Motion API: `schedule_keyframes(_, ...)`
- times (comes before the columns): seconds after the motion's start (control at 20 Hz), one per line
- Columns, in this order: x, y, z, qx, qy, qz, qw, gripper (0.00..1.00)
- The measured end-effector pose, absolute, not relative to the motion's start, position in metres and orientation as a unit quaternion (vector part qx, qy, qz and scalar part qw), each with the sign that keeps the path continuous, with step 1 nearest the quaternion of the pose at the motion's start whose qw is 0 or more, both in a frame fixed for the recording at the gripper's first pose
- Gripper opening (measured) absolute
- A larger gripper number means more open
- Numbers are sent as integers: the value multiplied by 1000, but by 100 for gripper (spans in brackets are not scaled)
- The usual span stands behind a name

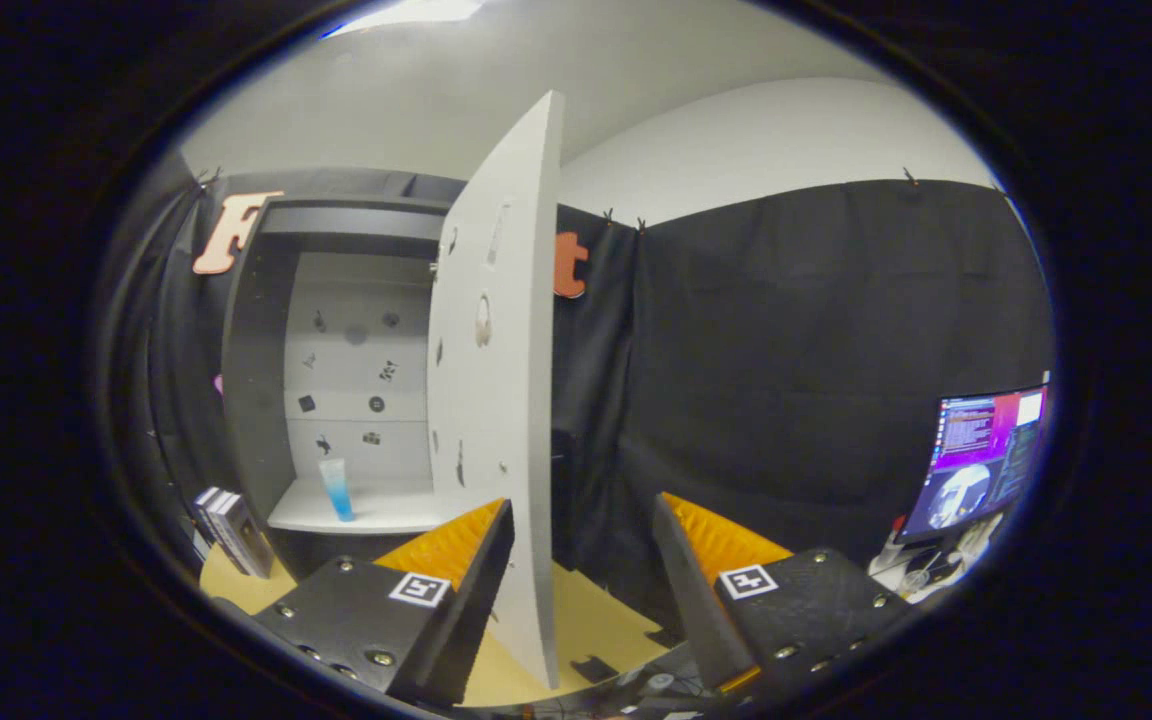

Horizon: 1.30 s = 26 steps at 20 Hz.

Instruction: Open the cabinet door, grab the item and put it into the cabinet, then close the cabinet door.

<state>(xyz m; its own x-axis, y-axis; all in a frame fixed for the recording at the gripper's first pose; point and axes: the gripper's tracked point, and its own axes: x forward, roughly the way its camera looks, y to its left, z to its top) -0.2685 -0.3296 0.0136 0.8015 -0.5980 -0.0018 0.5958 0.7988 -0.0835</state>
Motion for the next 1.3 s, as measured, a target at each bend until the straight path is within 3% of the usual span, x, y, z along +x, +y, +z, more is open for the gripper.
schedule_keyframes(0.25, -253, -367, 14, -56, 21, -331, 942, 83)
schedule_keyframes(0.7, -255, -356, 17, -38, 26, -275, 960, 81)
schedule_keyframes(1.3, -207, -243, 2, -16, 38, -105, 994, 81)
